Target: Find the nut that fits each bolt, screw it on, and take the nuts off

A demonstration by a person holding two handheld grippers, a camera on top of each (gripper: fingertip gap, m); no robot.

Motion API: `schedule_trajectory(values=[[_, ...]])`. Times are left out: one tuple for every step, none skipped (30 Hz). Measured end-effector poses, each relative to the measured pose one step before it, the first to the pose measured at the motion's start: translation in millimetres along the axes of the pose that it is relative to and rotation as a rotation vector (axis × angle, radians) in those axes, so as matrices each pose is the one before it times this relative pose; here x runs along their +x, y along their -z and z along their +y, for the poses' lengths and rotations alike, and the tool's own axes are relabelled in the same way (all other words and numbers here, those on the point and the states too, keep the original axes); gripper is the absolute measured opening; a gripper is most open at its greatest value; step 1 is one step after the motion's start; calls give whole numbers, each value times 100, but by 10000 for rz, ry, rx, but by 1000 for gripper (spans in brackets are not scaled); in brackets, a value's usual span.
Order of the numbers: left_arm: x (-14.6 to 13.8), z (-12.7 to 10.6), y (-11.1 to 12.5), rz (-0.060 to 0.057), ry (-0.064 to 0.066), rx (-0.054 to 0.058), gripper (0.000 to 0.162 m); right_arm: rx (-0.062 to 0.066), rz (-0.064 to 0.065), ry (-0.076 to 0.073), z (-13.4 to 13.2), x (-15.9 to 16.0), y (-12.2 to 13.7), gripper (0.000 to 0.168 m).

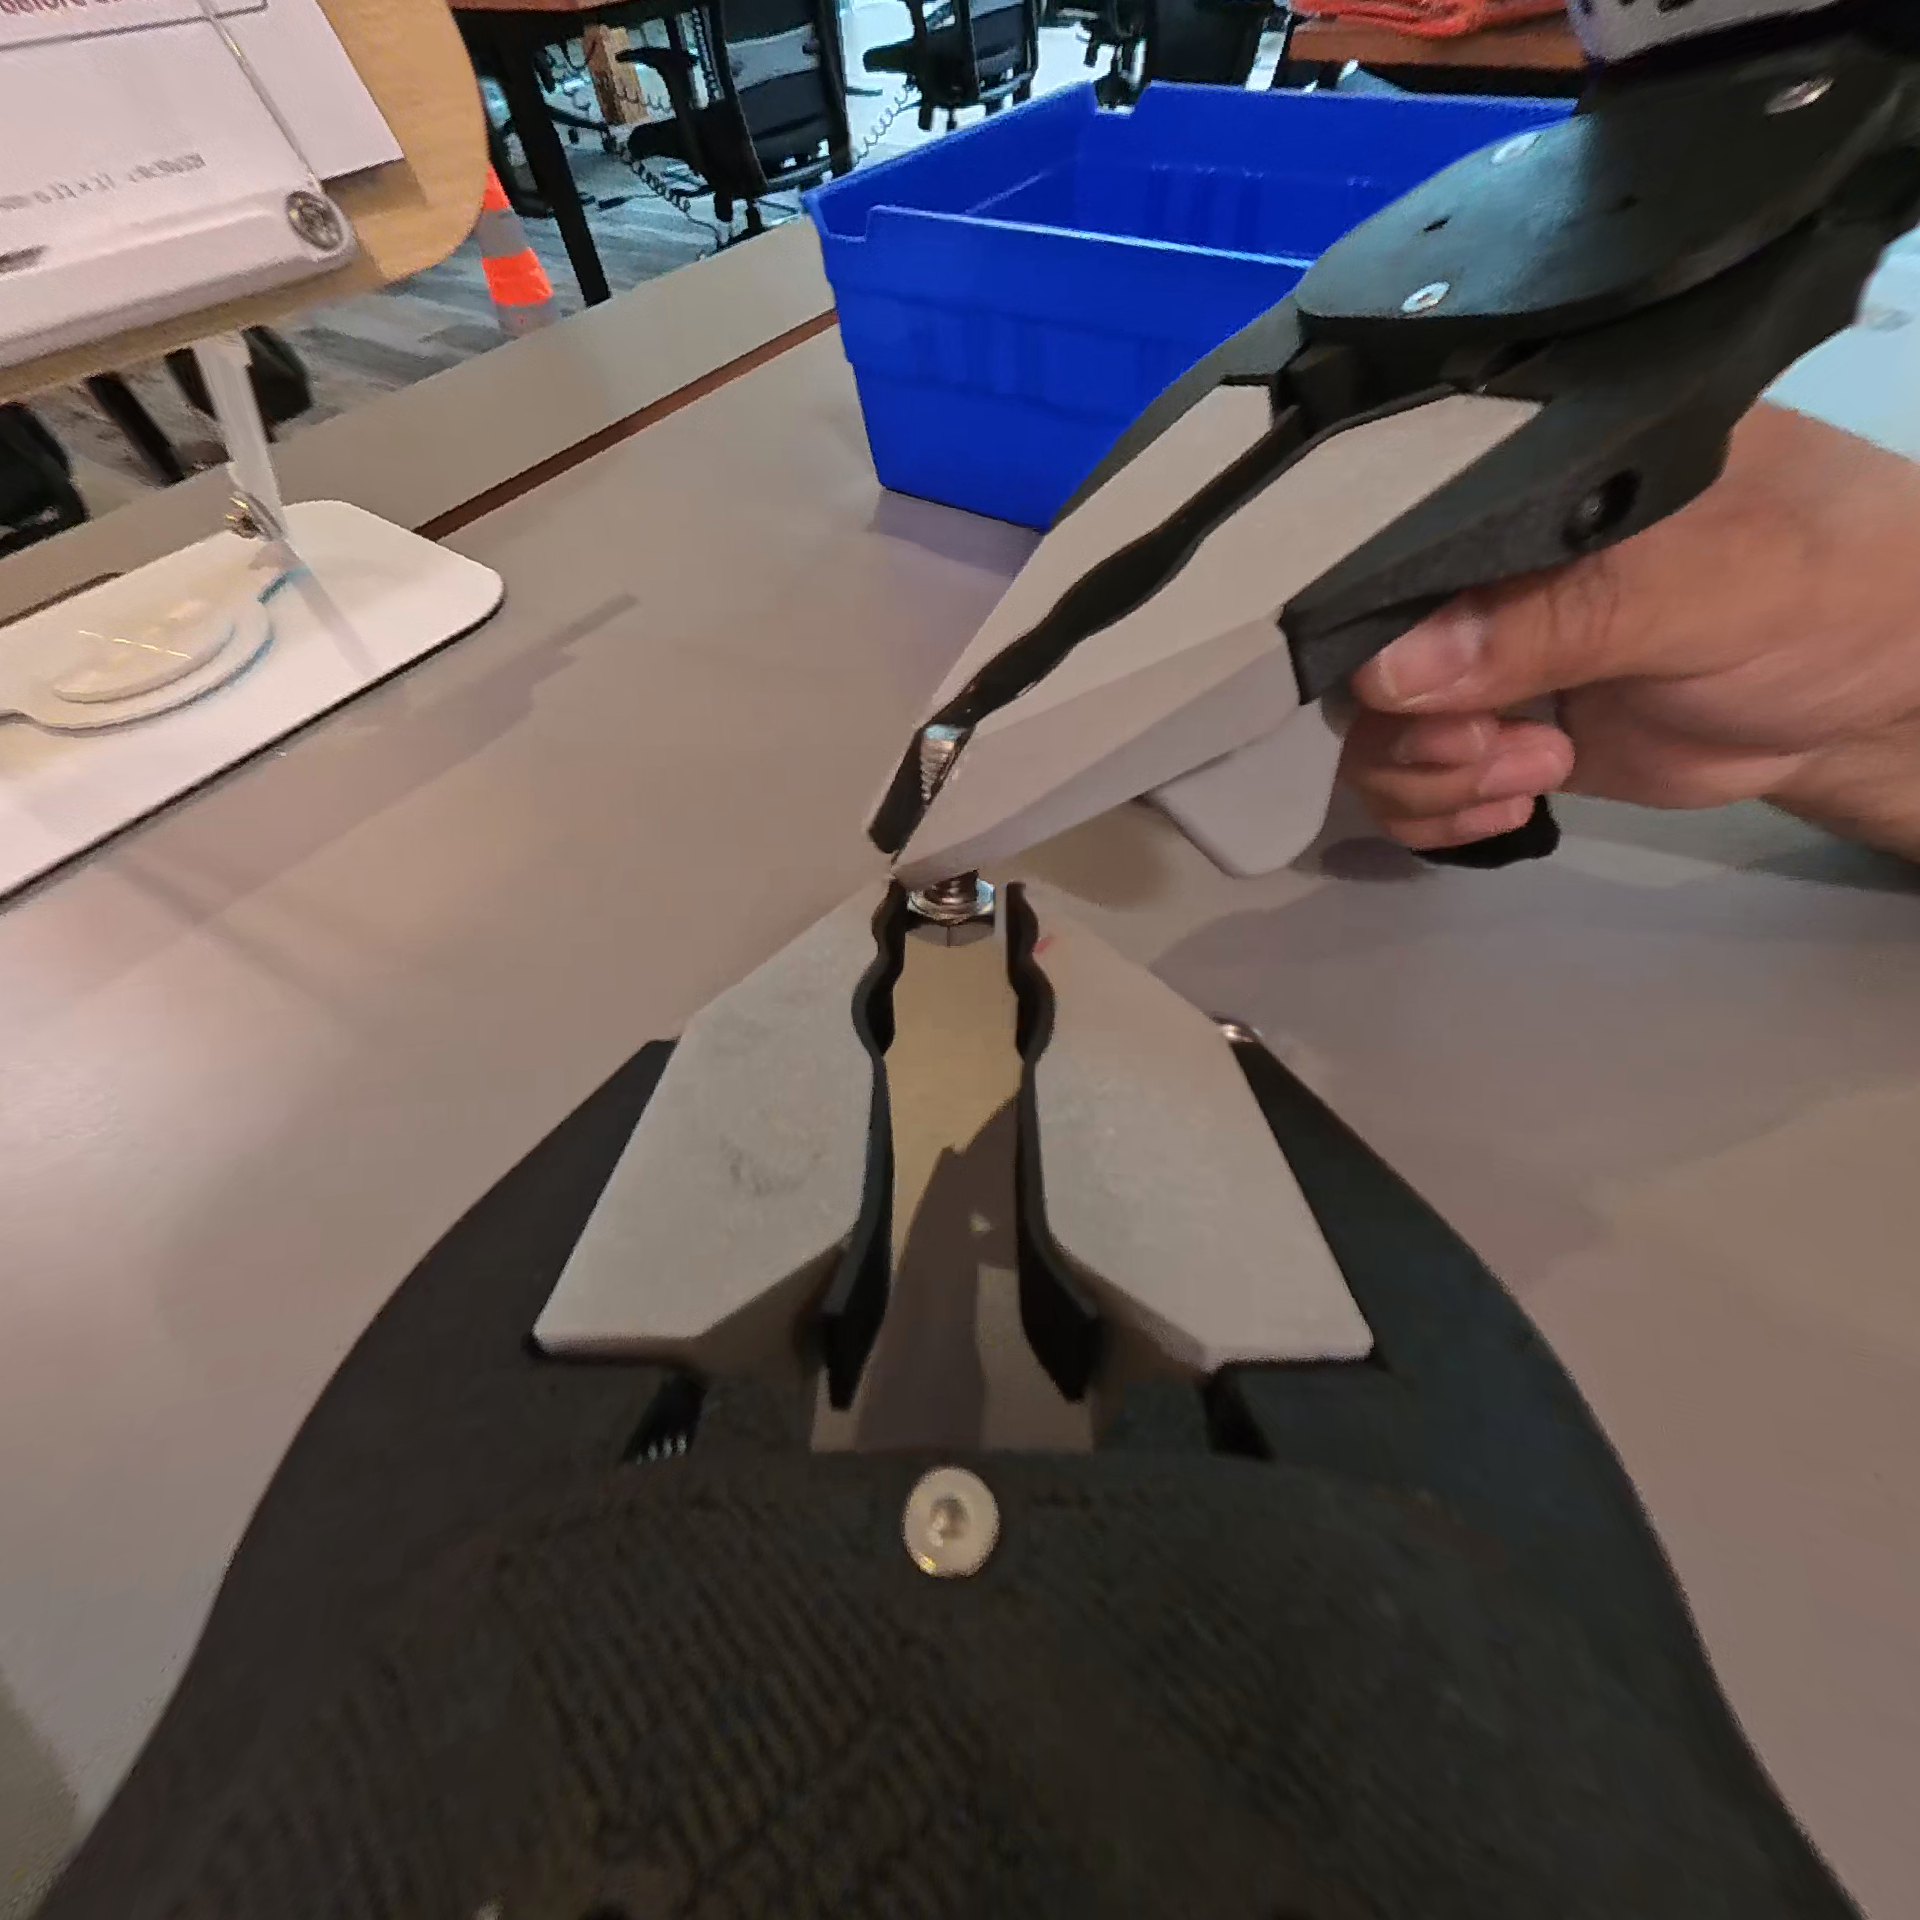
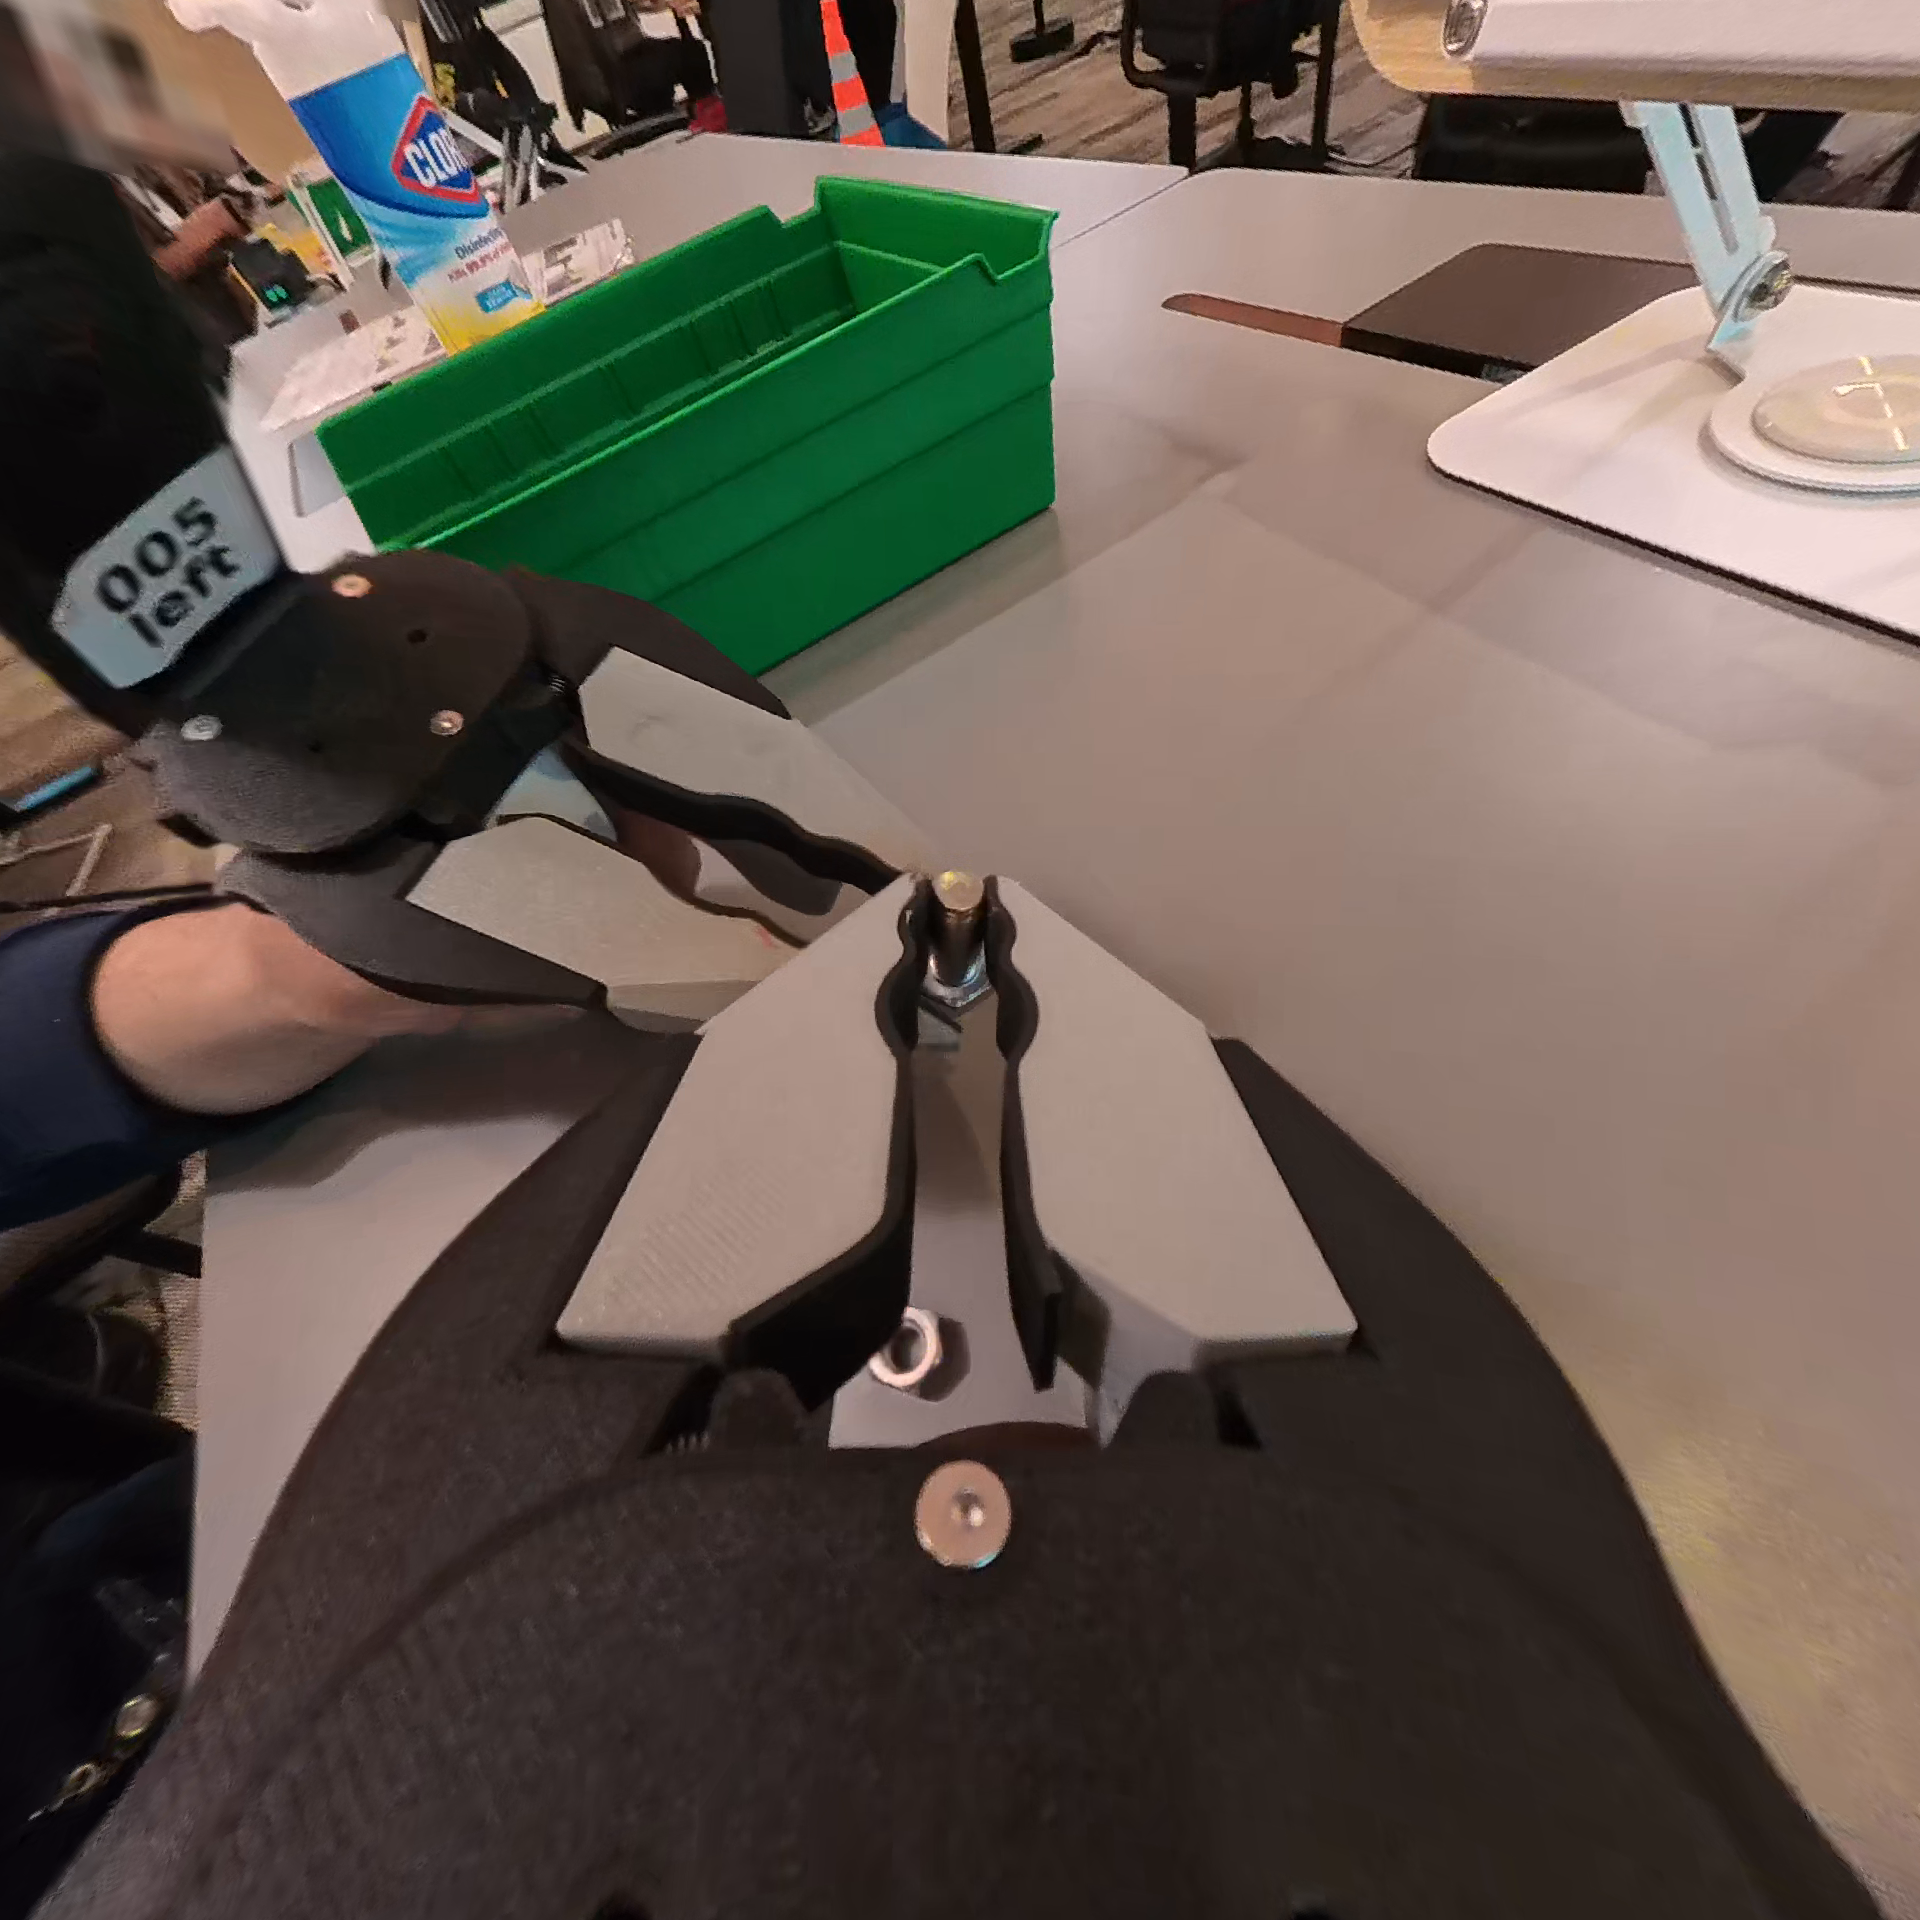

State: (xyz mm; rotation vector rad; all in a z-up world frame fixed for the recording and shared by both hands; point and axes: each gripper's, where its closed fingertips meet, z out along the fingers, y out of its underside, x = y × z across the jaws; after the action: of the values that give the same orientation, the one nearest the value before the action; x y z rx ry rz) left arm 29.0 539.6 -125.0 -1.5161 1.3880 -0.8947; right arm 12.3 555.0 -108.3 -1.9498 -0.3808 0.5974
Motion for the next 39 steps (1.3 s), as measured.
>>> schedule_trajectory(values=[[133, -74, -1, 187, 243, 72, 17, 32, -181, -151, -37, -228, -17, 7], [61, -109, 24, 131, 198, 77, 16, 8, -187, -175, 3, -216, -31, 7], [-19, -61, 58, 54, 95, 53, 15, 8, -136, -141, 11, -139, -21, 6], [10, -15, 44, 44, 5, 8, 15, 5, -39, -37, -18, -14, 25, 7], [4, -20, 48, -10, -2, -23, 14, -7, 5, 42, -11, -7, 28, 7], [21, -1, 8, -27, -52, -42, 15, -4, 11, 53, -9, -28, 9, 7], [13, 40, -16, -38, -87, -49, 14, -24, 42, 79, 32, 8, 9, 7], [5, 25, -8, -2, -21, -25, 15, -20, 48, 110, 21, 22, 12, 7], [16, 25, -3, 49, 68, -14, 14, 13, 63, 103, -54, 47, 41, 8], [-66, 163, -24, 22, 85, -79, 14, 108, 108, 76, -222, 150, 135, 8], [-165, 228, -48, -29, 58, -99, 14, 176, 92, 59, -350, 140, 229, 8], [-106, 127, -29, 10, 57, -41, 14, 119, 0, 61, -283, 34, 257, 7], [-19, -50, 27, 44, 56, 61, 15, -25, -12, 37, -49, 54, 159, 6], [-7, -66, 16, 28, 56, 52, 15, -55, -38, -14, 36, 36, 89, 6], [24, 0, -9, 22, 32, -4, 15, 8, -64, -72, 2, -3, 44, 6], [20, 0, -4, -15, -16, -9, 15, 12, -61, -76, 25, -22, -15, 7], [33, -33, 7, -29, -68, 7, 15, -32, -53, -81, 86, -17, -80, 11], [49, -15, -5, -26, -83, -13, 15, -57, -55, -82, 131, -23, -125, 14], [50, 4, -19, -29, -63, -17, 15, -41, -90, -45, 129, -95, -117, 12], [49, -41, -3, -25, -40, 8, 14, -84, -98, -23, 195, -136, -139, 9], [48, -13, -8, 3, -28, -10, 15, -67, 37, 3, 138, 36, -90, 7], [-16, 3, -5, -19, -16, -4, 15, 0, 58, 92, -4, 38, -9, 7], [-18, 9, 9, 8, 5, 5, 15, -25, 56, 84, 4, -2, 1, 7], [1, 15, -15, 36, 32, 9, 14, -32, 39, 24, 28, 2, -18, 7], [29, 64, -23, 49, 47, 1, 14, -35, 27, 7, 50, -16, -47, 7], [-9, 73, 1, 14, 28, -37, 14, -41, 24, 9, 71, 8, -45, 7], [-54, -1, 31, -34, -34, 3, 14, -6, 13, -7, 17, 13, -29, 7], [-27, -208, 96, -34, -65, 134, 14, -30, 48, -17, 52, 84, -18, 7], [-1, -302, 150, -10, -20, 185, 13, -77, 134, 25, 130, 228, -10, 7], [-5, -233, 134, 7, 33, 125, 14, -42, 125, 51, 76, 212, -6, 7], [-29, -33, 72, 21, 54, 3, 14, 29, 11, 8, -22, 38, 8, 7], [-97, 101, 28, -12, 53, -73, 14, 36, -79, -57, -55, -96, 2, 7], [-114, 80, 10, -25, 30, -41, 13, 31, -67, -72, -43, -82, -5, 7], [-7, 39, -10, 30, 31, -2, 12, 14, -35, -37, -20, -62, -28, 7], [42, 19, -11, 55, 52, 6, 12, -19, -12, 7, 31, -53, -33, 7], [50, 36, -25, 54, 63, -5, 11, -31, 18, 30, 62, -30, -44, 7], [75, 32, -33, 62, 51, -13, 9, -10, 16, 28, 32, -46, -40, 7], [69, 19, -6, 42, 14, -9, 7, 2, 11, 9, -12, -50, -20, 7], [-30, -3, 7, -24, -10, -4, 7, 2, 41, 26, -13, 3, -20, 7]])
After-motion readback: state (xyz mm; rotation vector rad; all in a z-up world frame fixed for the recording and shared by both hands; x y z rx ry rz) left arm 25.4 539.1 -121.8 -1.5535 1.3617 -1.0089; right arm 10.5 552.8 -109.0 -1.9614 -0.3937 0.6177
